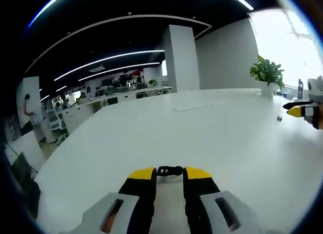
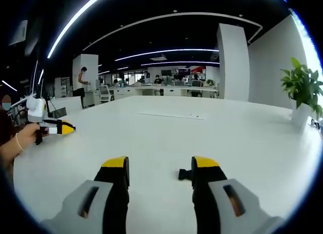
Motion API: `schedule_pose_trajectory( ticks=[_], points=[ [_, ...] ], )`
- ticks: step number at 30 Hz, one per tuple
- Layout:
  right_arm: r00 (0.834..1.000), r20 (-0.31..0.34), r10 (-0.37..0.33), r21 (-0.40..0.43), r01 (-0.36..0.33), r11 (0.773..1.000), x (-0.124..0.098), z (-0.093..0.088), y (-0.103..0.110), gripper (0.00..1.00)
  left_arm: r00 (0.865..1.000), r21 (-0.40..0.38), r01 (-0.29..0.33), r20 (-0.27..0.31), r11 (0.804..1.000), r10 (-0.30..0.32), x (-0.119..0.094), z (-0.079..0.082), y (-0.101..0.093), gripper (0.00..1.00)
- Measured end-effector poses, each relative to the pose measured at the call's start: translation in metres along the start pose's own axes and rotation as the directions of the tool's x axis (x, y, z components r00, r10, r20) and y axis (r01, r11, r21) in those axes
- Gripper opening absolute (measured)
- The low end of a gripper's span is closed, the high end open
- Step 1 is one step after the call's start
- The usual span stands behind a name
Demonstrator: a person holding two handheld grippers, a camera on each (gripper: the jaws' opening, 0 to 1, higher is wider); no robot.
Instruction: Snap the two parts of the plastic buckle together until the buckle closes and remains connected.
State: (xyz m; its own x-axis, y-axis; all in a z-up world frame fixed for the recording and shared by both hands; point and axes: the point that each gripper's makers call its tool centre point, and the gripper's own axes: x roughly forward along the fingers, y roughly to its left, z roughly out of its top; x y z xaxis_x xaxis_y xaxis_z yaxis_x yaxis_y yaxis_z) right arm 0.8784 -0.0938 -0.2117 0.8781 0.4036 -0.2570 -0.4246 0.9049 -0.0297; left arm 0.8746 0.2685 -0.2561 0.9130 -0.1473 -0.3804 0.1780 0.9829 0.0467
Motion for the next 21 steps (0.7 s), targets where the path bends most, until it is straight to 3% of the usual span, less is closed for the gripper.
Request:
schedule_pose_trajectory(
  ticks=[10, 21],
  points=[
    [1.000, -0.002, 0.003, -0.002, -0.003, 1.000, 0.0005, 0.0001, 0.0004, 0.50, 1.000, -0.001, 0.020, -0.018, 1.000, -0.020, 0.0014, -0.0040, -0.0025, 0.21],
    [1.000, -0.007, 0.007, -0.003, -0.007, 1.000, 0.0005, -0.0009, 0.0016, 0.50, 1.000, -0.045, 0.028, 0.000, 0.999, -0.028, -0.0012, -0.0009, -0.0004, 0.30]
  ],
)
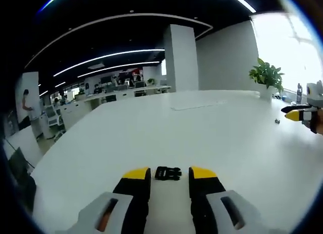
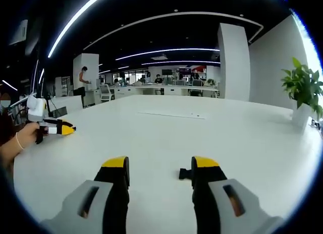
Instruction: Snap the two parts of the plastic buckle together until the buckle closes and remains connected.
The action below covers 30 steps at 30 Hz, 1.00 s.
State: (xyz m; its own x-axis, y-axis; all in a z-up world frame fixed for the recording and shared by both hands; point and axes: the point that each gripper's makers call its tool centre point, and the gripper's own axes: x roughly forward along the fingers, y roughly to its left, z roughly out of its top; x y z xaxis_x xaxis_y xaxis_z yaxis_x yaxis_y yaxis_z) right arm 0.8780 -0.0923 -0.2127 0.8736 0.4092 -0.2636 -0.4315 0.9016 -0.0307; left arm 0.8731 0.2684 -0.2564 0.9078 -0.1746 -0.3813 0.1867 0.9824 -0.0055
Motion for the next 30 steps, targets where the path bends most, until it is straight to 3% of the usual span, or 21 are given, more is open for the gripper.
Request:
schedule_pose_trajectory(
  ticks=[13, 22, 26, 30],
  points=[
    [1.000, 0.004, 0.008, 0.003, -0.008, 1.000, 0.001, 0.000, 0.002, 0.51, 0.999, -0.010, 0.031, 0.029, 0.999, -0.031, -0.009, 0.010, 0.000, 0.40],
    [0.998, -0.005, 0.067, -0.033, -0.067, 0.997, 0.009, 0.004, 0.018, 0.53, 0.992, 0.011, 0.111, 0.054, 0.994, -0.112, -0.022, 0.024, 0.001, 0.47],
    [0.996, -0.038, 0.082, -0.066, -0.084, 0.994, 0.011, -0.004, 0.017, 0.54, 0.989, 0.013, 0.134, 0.063, 0.991, -0.135, -0.024, 0.029, 0.002, 0.47],
    [0.994, -0.047, 0.102, -0.065, -0.105, 0.992, 0.008, -0.010, 0.012, 0.55, 0.978, 0.028, 0.198, 0.066, 0.980, -0.199, -0.024, 0.035, 0.000, 0.48]
  ],
)
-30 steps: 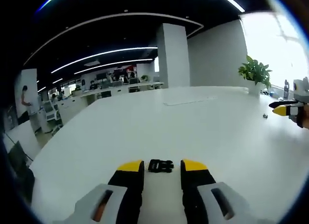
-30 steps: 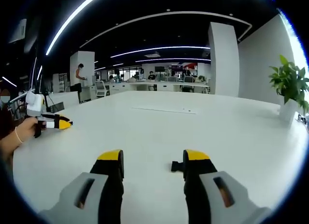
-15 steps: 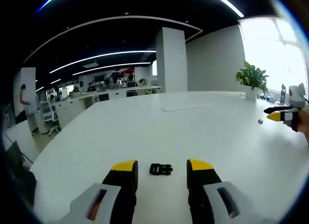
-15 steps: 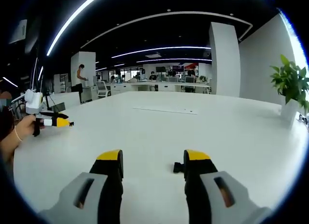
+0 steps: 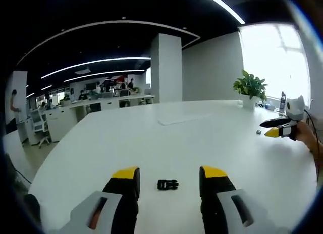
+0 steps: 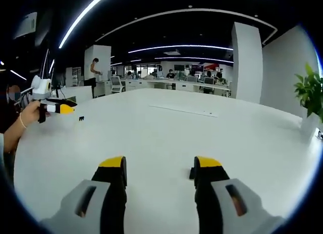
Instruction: Snap the two parts of the plastic buckle together until the buckle closes and remains connected.
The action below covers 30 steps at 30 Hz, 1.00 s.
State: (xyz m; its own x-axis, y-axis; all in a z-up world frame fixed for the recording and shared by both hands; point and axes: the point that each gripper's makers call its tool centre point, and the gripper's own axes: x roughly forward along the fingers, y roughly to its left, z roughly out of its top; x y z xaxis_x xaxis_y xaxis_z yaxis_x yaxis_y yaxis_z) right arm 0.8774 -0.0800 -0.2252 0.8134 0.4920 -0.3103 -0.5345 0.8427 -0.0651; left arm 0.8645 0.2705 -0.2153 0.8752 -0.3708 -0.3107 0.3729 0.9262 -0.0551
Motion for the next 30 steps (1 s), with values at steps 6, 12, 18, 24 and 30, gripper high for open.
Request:
schedule_pose_trajectory(
  ticks=[6, 12, 18, 24, 30],
  points=[
    [0.999, 0.033, 0.008, 0.007, -0.008, 1.000, -0.008, 0.004, -0.017, 0.55, 0.997, 0.041, 0.072, 0.016, 0.997, -0.073, 0.004, 0.007, 0.001, 0.47],
    [0.997, 0.073, 0.025, 0.002, -0.026, 1.000, -0.012, 0.016, -0.037, 0.57, 0.991, 0.053, 0.132, 0.000, 0.990, -0.132, 0.010, 0.005, 0.006, 0.47],
    [0.991, 0.124, 0.054, -0.047, -0.049, 0.998, -0.015, 0.031, -0.051, 0.59, 0.982, 0.095, 0.188, -0.018, 0.978, -0.187, 0.013, 0.006, 0.010, 0.47],
    [0.982, 0.147, 0.122, -0.116, -0.105, 0.988, -0.015, 0.036, -0.055, 0.62, 0.969, 0.202, 0.245, -0.060, 0.948, -0.238, 0.012, 0.003, 0.012, 0.46],
    [0.966, 0.148, 0.214, -0.141, -0.193, 0.971, -0.012, 0.031, -0.053, 0.67, 0.948, 0.265, 0.317, -0.079, 0.911, -0.307, 0.011, -0.001, 0.014, 0.46]
  ],
)
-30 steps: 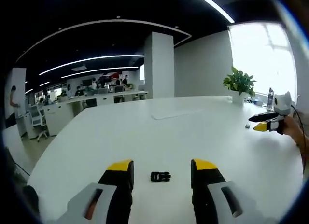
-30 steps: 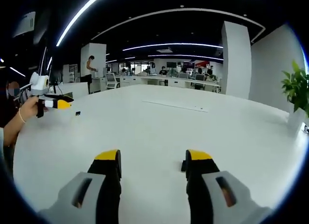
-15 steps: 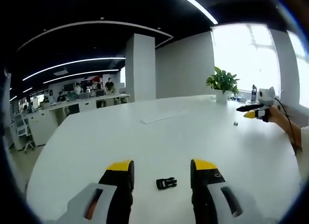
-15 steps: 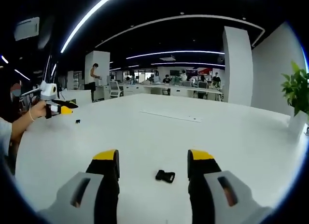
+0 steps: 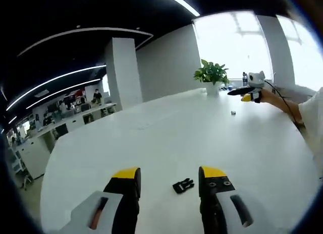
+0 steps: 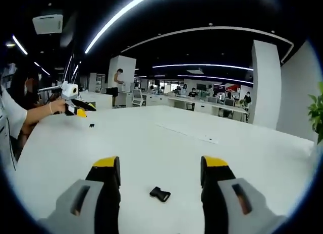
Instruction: Snap the two parts of the plastic buckle together until the buckle closes and remains connected.
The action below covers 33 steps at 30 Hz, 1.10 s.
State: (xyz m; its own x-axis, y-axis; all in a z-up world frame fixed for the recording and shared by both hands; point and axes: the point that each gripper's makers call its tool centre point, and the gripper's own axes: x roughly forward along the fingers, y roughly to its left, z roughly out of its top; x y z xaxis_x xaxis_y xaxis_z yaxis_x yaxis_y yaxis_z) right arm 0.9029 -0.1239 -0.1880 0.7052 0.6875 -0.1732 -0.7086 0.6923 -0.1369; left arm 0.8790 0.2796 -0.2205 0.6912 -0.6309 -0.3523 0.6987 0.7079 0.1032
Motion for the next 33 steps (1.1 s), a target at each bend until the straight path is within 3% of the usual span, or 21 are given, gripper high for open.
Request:
schedule_pose_trajectory(
  ticks=[3, 7, 14, 18, 24, 33],
  points=[
    [0.998, 0.009, 0.055, 0.002, -0.055, 0.998, 0.000, -0.003, 0.001, 0.69, 0.998, 0.043, 0.057, -0.022, 0.997, -0.056, 0.001, -0.006, -0.005, 0.46],
    [0.997, -0.008, 0.081, -0.010, -0.081, 0.997, -0.001, -0.010, -0.004, 0.71, 0.995, 0.068, 0.088, -0.050, 0.994, -0.085, 0.001, -0.013, -0.008, 0.46],
    [0.992, 0.000, 0.125, 0.003, -0.125, 0.992, -0.003, -0.015, -0.010, 0.73, 0.983, 0.051, 0.177, -0.053, 0.983, -0.174, 0.005, -0.019, -0.008, 0.46],
    [0.992, -0.023, 0.122, -0.001, -0.122, 0.993, -0.003, -0.023, -0.014, 0.73, 0.978, 0.052, 0.204, -0.049, 0.978, -0.201, 0.007, -0.019, -0.011, 0.46],
    [0.992, -0.051, 0.118, 0.014, -0.118, 0.993, -0.002, -0.032, -0.014, 0.73, 0.967, 0.075, 0.246, -0.092, 0.966, -0.239, 0.012, -0.025, -0.016, 0.45],
    [0.992, -0.061, 0.108, 0.029, -0.106, 0.994, -0.002, -0.035, -0.017, 0.72, 0.959, 0.005, 0.267, -0.096, 0.964, -0.266, 0.020, -0.030, -0.010, 0.39]
  ],
)
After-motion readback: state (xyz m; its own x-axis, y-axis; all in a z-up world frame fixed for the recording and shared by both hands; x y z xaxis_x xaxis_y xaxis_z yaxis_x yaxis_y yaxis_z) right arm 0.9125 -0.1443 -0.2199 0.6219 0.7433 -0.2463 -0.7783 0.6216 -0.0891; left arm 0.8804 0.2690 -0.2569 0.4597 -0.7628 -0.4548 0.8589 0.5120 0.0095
